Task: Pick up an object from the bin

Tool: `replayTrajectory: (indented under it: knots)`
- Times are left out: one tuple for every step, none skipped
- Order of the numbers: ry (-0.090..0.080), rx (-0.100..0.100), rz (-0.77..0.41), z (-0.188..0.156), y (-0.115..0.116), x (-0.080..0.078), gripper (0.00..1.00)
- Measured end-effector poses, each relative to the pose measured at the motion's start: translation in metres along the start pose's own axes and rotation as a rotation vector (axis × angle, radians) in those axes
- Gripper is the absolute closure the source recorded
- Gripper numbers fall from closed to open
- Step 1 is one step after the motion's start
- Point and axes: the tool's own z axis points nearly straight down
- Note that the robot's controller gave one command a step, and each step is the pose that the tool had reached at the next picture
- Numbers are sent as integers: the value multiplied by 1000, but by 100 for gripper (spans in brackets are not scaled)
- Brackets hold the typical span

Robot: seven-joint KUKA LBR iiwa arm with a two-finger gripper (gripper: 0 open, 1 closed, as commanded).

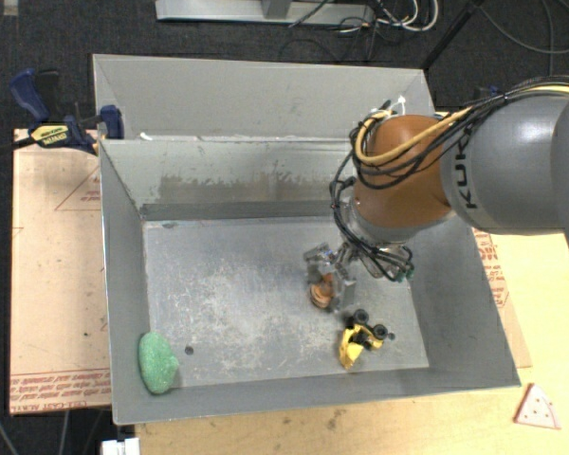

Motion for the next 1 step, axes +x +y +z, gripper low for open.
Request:
replayTrajectory:
  knots:
    - [0, 2, -3, -135, -16, -27, 100]
